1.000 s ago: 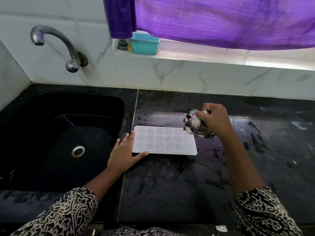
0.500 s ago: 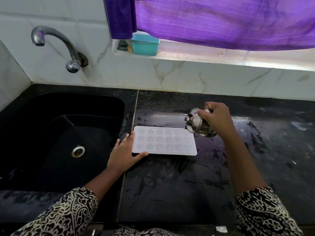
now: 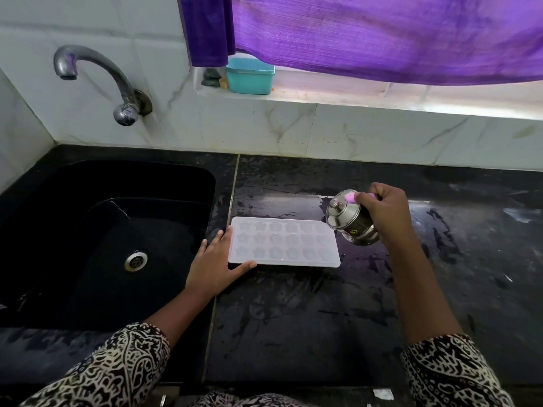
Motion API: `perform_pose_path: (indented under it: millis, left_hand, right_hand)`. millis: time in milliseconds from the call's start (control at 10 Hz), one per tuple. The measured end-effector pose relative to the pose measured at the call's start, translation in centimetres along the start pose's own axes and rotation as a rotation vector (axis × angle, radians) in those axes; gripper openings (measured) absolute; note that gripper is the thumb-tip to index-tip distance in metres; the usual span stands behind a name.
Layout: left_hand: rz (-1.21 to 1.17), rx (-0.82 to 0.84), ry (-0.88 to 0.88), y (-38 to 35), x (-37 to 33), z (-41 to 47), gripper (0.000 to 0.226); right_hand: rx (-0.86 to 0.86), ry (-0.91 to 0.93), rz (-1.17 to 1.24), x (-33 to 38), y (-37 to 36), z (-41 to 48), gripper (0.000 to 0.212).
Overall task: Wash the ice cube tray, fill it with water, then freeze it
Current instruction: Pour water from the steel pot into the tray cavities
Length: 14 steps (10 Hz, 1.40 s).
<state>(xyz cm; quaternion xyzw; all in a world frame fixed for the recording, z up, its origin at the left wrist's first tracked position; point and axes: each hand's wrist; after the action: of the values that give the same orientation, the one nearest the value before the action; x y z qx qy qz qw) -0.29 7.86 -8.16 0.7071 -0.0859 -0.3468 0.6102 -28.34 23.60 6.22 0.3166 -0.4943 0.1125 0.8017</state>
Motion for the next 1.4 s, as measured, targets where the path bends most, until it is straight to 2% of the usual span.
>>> perform_pose_path:
  millis: [200, 600, 900, 1200, 1400]
  left_hand:
    - [0.010, 0.003, 0.002, 0.1, 0.0, 0.0, 0.120]
    - [0.006, 0.003, 0.001, 0.0, 0.0, 0.0, 0.122]
    - [0.013, 0.010, 0.002, 0.1, 0.0, 0.0, 0.123]
    - [0.024, 0.008, 0.002, 0.2, -0.1, 0.0, 0.130]
    - [0.034, 0.007, 0.002, 0.0, 0.0, 0.1, 0.127]
  right_hand:
    - [-0.022, -0.028, -0.031, -0.8, 0.4, -0.4, 0.041]
    - [0.062, 0.102, -0.179, 0.3, -0.9, -0.6, 0.036]
    - [-0.049, -0.049, 0.024, -1.5, 0.6, -0.4, 0.039]
    - [-0.056, -0.006, -0.087, -2.5, 2.0, -0.3, 0.042]
    - [0.018, 0.040, -0.207, -2.0, 1.6, -0.1, 0.032]
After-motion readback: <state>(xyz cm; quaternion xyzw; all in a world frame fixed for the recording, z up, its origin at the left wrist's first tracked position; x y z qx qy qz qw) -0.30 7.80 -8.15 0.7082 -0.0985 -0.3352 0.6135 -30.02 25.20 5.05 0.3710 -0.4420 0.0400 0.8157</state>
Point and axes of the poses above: each hand's wrist, its own z-axis towards the middle knuckle, its own y-axis out of the back of the hand, x = y × z, and after that the axes turned 7 degrees about y, right-handed
